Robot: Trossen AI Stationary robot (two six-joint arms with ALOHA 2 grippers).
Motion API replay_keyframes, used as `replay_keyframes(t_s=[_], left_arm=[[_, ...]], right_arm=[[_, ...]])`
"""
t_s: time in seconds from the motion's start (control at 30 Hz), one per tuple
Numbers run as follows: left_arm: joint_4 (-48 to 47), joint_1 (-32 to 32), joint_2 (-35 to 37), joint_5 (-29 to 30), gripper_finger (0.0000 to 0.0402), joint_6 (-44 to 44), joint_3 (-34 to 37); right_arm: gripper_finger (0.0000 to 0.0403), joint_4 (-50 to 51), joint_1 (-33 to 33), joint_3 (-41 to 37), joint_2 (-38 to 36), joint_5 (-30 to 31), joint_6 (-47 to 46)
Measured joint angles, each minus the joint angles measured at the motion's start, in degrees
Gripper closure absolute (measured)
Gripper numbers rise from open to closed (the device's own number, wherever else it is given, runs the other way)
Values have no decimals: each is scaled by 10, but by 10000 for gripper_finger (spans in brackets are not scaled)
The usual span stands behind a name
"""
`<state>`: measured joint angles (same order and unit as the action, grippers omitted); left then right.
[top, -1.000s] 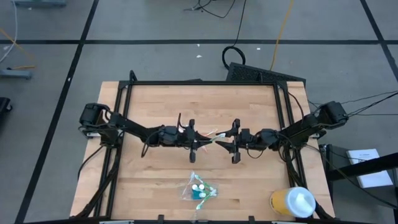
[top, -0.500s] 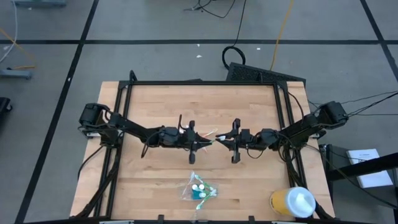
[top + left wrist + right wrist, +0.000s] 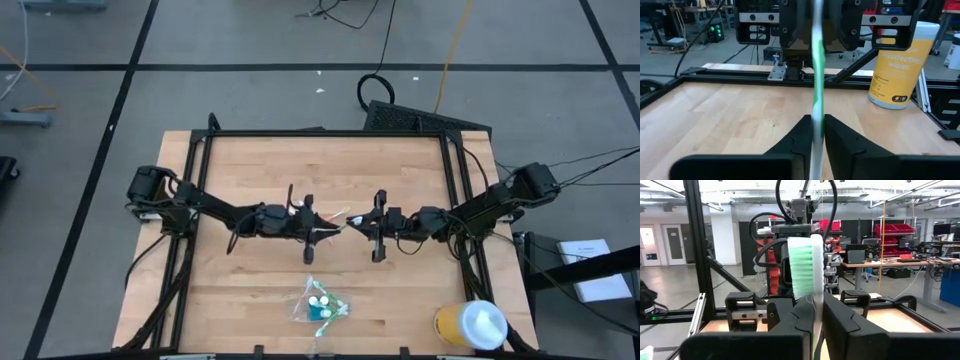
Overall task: Pick & Place toothbrushing station
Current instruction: Put the green toothbrush into the transparent organizer
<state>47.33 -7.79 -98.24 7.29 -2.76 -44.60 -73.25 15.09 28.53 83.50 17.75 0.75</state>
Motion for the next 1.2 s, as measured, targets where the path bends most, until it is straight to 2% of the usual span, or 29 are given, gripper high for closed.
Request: replay_keyframes(t_s=[0.27, 0.6, 0.7, 1.03, 1.2], left_arm=[[-39, -3, 17, 0, 300, -23, 0], [-230, -5, 149, 4, 222, -9, 0], [-255, -3, 169, 31, 203, -20, 0], [-237, -4, 148, 49, 193, -18, 1], [-276, 3, 144, 97, 192, -36, 1]], right_arm=[[393, 2, 7, 0, -11, -28, -3], [393, 7, 2, 0, -15, -100, -47], [393, 5, 7, 1, -15, -143, -55], [394, 117, 15, 60, -15, -164, -48], [394, 175, 42, 109, -17, -222, -43]])
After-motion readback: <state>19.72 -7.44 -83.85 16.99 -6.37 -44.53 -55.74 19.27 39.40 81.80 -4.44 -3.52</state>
